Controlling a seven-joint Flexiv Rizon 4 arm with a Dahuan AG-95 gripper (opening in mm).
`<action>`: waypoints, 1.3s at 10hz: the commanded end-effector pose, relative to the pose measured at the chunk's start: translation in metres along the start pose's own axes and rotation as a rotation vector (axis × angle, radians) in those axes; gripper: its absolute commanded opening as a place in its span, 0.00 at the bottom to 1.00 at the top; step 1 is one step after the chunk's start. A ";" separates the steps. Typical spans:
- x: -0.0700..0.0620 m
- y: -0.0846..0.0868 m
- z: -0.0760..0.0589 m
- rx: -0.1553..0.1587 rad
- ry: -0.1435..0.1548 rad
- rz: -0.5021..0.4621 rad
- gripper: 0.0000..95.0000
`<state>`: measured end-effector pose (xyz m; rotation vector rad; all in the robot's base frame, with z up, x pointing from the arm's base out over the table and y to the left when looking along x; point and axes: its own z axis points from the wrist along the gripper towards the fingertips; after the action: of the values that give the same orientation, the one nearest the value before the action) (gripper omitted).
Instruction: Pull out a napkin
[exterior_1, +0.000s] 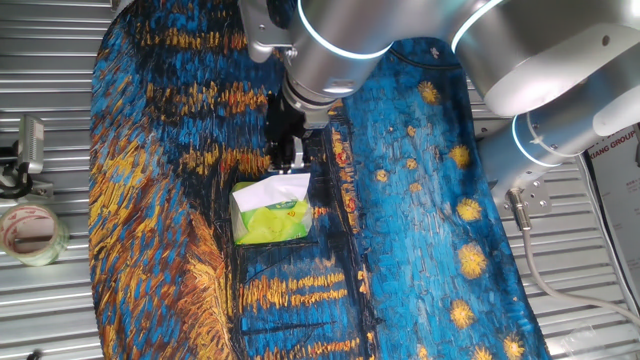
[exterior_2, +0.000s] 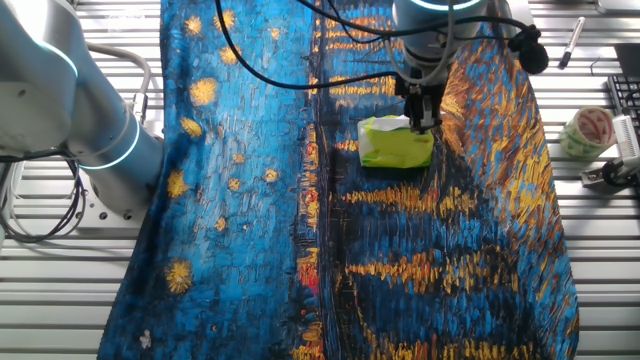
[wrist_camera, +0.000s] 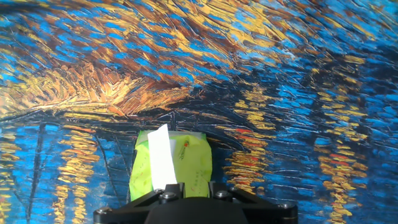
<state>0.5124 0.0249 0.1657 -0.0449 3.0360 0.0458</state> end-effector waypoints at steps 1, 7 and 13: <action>0.001 0.000 0.000 0.001 0.010 0.119 0.20; 0.001 0.000 0.000 -0.001 0.010 0.107 0.20; 0.001 0.000 0.000 -0.007 0.017 0.100 0.20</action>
<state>0.5099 0.0247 0.1652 0.1054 3.0526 0.0619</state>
